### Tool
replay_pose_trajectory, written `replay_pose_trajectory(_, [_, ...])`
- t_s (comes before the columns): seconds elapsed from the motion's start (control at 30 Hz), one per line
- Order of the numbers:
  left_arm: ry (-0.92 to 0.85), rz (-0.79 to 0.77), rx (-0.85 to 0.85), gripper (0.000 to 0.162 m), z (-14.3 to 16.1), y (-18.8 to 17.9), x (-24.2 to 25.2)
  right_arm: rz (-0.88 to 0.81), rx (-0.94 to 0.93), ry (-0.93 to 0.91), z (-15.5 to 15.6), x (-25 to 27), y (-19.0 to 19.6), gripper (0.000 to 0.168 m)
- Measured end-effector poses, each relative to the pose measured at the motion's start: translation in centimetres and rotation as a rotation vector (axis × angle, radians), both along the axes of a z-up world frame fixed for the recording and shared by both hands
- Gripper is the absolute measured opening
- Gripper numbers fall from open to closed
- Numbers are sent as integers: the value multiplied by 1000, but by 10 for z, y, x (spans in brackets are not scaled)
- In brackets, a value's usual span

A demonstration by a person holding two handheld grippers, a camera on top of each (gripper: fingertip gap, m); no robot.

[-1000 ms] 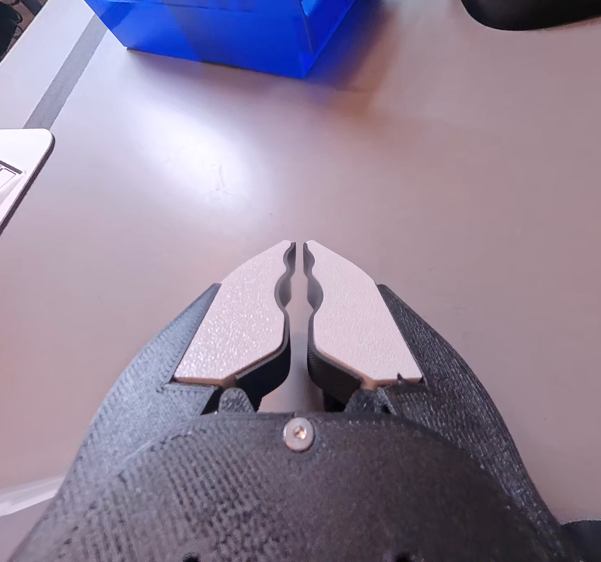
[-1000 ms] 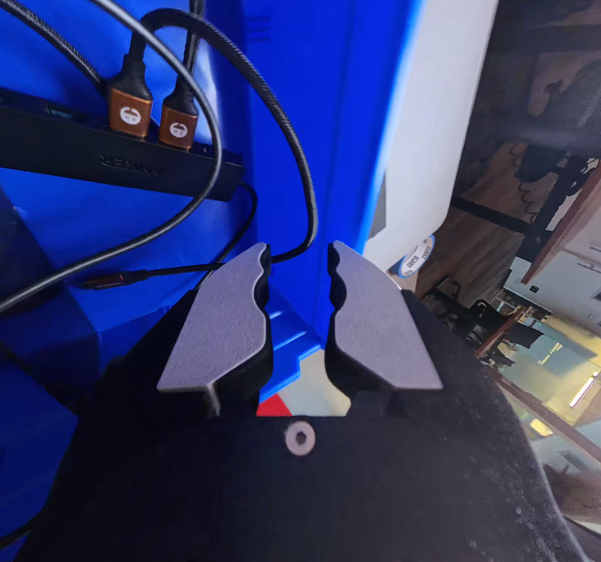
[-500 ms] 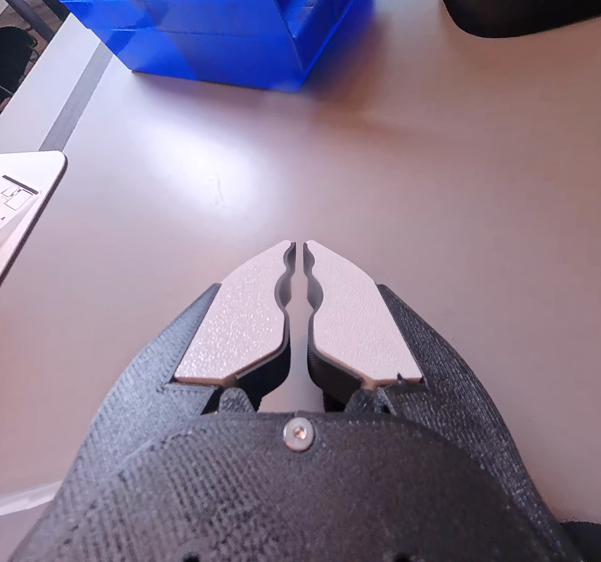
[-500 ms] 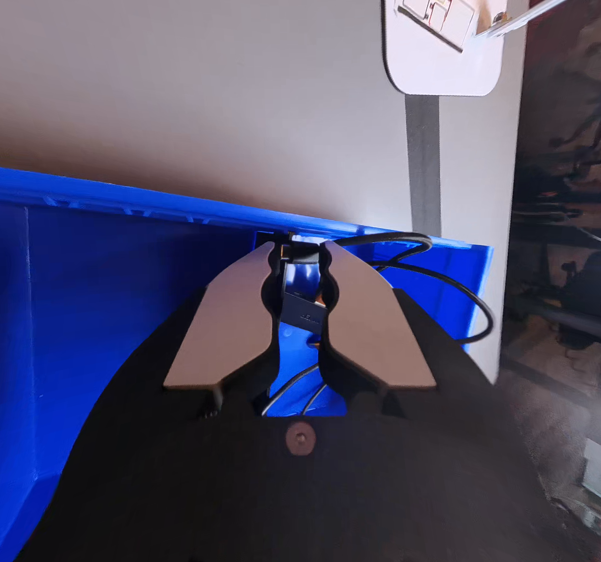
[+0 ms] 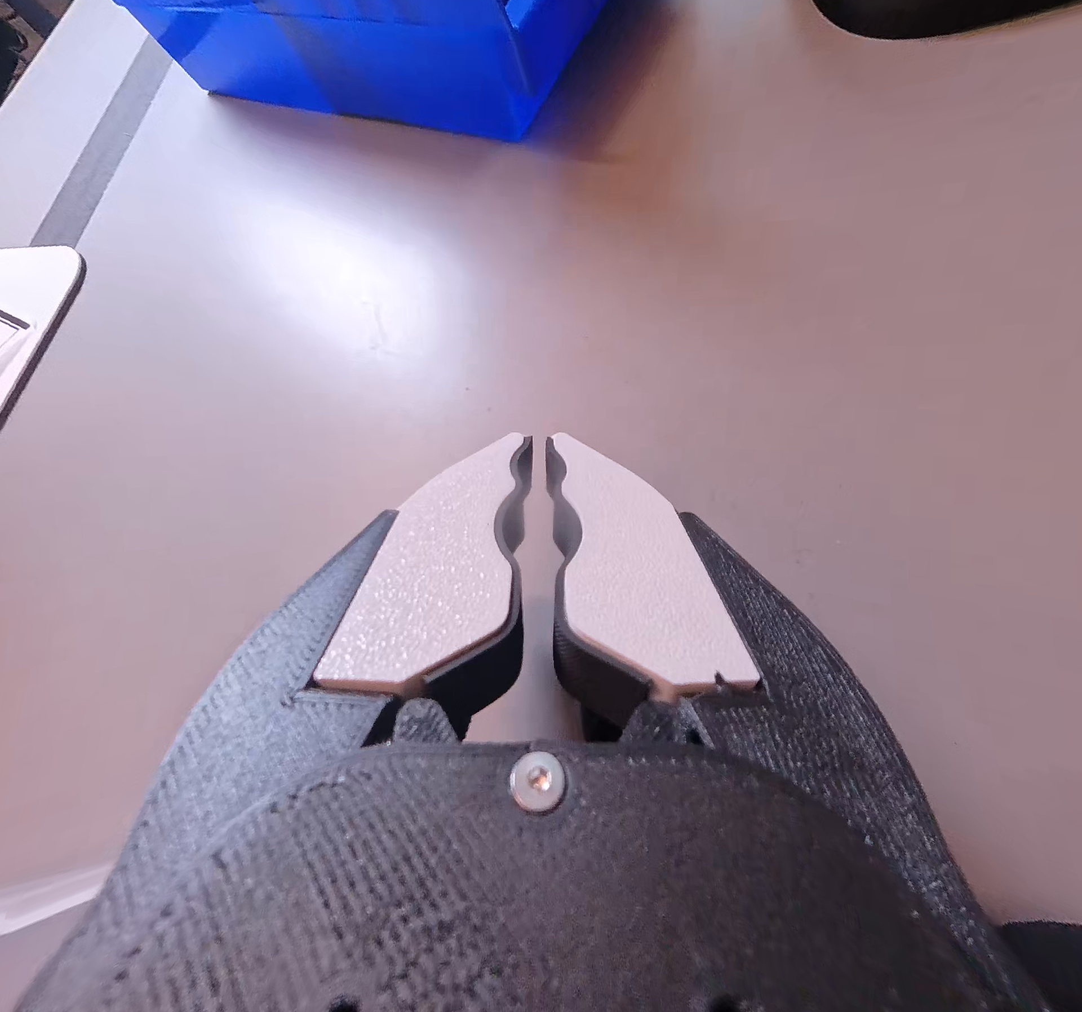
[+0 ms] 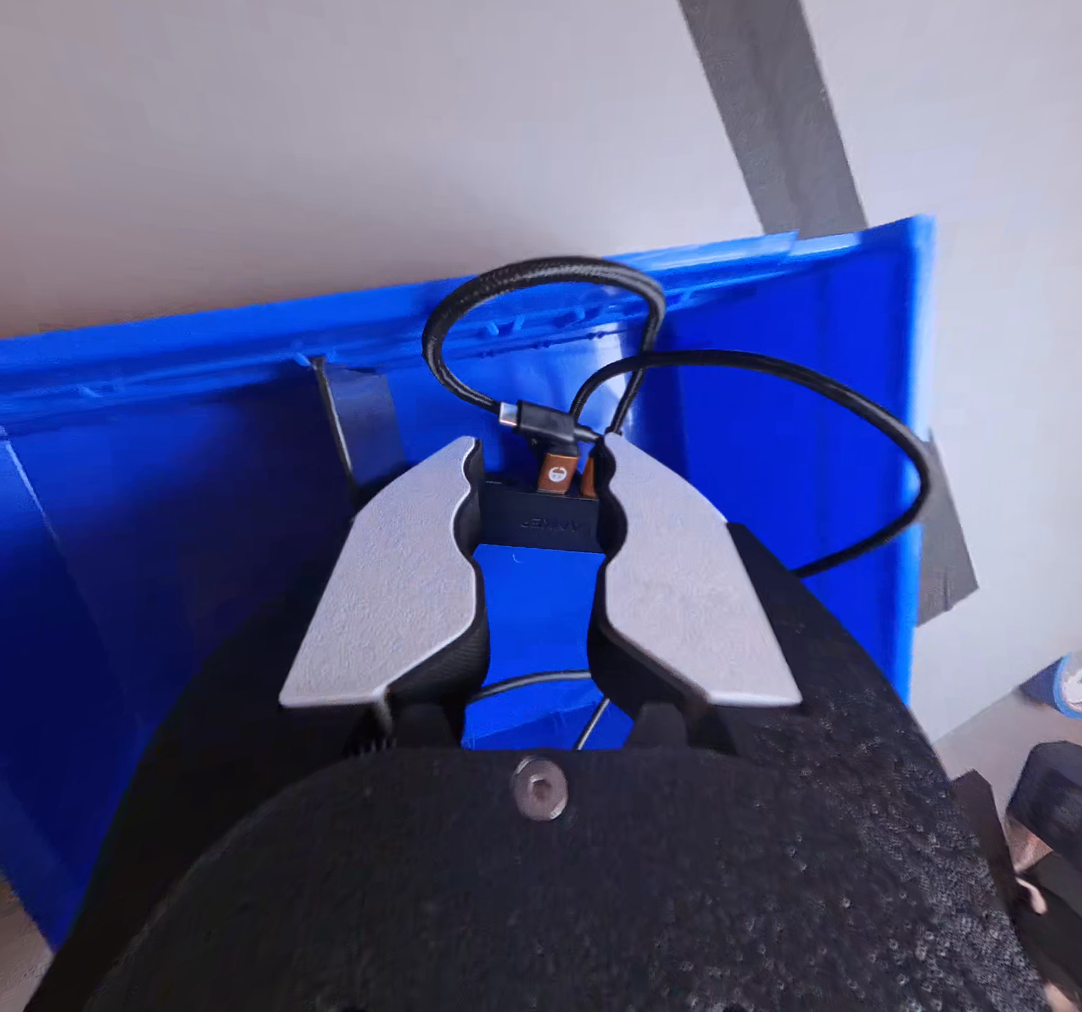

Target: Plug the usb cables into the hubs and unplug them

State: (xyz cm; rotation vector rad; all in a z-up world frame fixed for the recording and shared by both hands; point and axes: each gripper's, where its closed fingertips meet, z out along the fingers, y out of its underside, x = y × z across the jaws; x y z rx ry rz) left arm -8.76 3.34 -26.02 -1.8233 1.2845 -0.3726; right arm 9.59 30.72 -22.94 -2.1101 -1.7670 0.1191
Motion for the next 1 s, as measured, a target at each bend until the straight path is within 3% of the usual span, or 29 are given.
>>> replay_pose_trajectory(0.13, [-20, 7, 23, 4, 6, 2, 0, -21, 34, 200, 61, 2, -5, 44])
replay_pose_trajectory(0.3, [-58, 33, 61, 4, 19, 6, -2, -42, 236, 357, 116, 24, -34, 47])
replay_pose_trajectory(0.4, [-58, 37, 76, 4, 22, 6, -2, 31, 274, 243, 94, 42, -88, 51])
replay_pose_trajectory(0.5, [-58, 37, 82, 4, 23, 7, -1, 187, 169, 16, 30, 53, -158, 58])
replay_pose_trajectory(0.57, [-63, 49, 92, 4, 26, 10, -2, 232, 131, -137, -9, 60, -183, 57])
replay_pose_trajectory(0.6, [-69, 64, 100, 4, 29, 11, -3, 238, 136, -173, -20, 59, -186, 46])
replay_pose_trajectory(0.67, [-96, 104, 116, 5, 39, 14, -9, 230, 138, -159, -21, 52, -186, 25])
replay_pose_trajectory(0.73, [-144, 155, 141, 6, 56, 16, -17, 232, 204, -188, -18, 51, -171, 22])
replay_pose_trajectory(0.87, [-201, 316, 249, 6, 99, 27, -59, 183, 305, -233, -19, 62, -127, 23])
replay_pose_trajectory(1.0, [-207, 604, 323, 5, 148, 42, -146, 84, 415, -71, 1, 56, -106, 28])
